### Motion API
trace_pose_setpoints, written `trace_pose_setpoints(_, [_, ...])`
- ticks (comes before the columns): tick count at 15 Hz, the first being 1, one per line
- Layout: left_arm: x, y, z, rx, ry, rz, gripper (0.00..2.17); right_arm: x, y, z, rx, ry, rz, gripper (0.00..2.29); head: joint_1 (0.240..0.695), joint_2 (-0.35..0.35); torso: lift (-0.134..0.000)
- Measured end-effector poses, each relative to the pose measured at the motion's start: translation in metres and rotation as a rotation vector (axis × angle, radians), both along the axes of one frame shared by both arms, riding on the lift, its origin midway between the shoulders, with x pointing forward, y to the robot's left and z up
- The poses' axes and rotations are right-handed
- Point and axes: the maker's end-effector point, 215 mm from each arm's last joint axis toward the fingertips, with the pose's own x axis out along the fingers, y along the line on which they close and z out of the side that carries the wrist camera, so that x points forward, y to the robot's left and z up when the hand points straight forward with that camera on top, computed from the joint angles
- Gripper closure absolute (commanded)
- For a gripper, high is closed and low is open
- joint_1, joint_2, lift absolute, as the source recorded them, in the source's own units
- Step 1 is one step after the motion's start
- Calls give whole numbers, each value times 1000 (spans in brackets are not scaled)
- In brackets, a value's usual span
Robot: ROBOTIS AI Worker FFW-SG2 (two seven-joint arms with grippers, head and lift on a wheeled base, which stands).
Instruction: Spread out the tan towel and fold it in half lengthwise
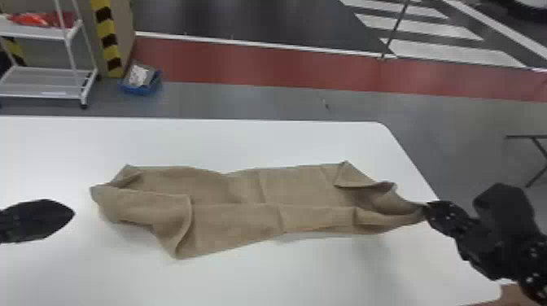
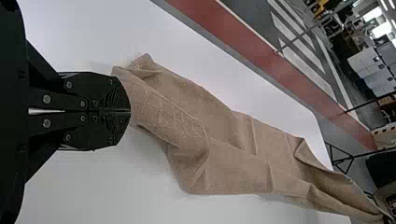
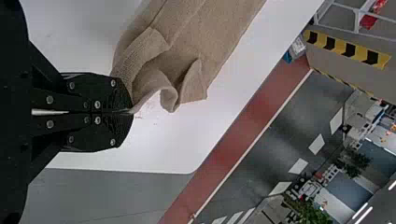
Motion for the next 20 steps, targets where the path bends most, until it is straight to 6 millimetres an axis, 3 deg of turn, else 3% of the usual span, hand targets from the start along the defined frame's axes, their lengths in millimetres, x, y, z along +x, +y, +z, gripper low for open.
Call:
trace_pose_setpoints(1, [0,-2,0,-11,-9,6,383,0,4,-2,-5,4,11,1332,695,-223,-128])
trace_pose_setpoints(2, [0,-7,3,-27,-21,5,9,0,8,-2,-9,5,20,1332,695,-220,-128])
trace_pose_setpoints(6, [2,-42,29,-92,-95,-14,73,3,18,-3,-28,13,39,1332,695,-243,-128])
trace_pose_setpoints(9, [3,-77,30,-152,-99,0,154,2,19,-5,-42,19,42,1332,695,-295,-128])
trace_pose_setpoints(15, [13,-154,-12,-246,84,140,211,1,27,-10,-79,34,65,1332,695,-350,-128])
trace_pose_setpoints(20, [20,-193,-38,-255,247,246,215,1,31,-12,-92,40,75,1332,695,-350,-128])
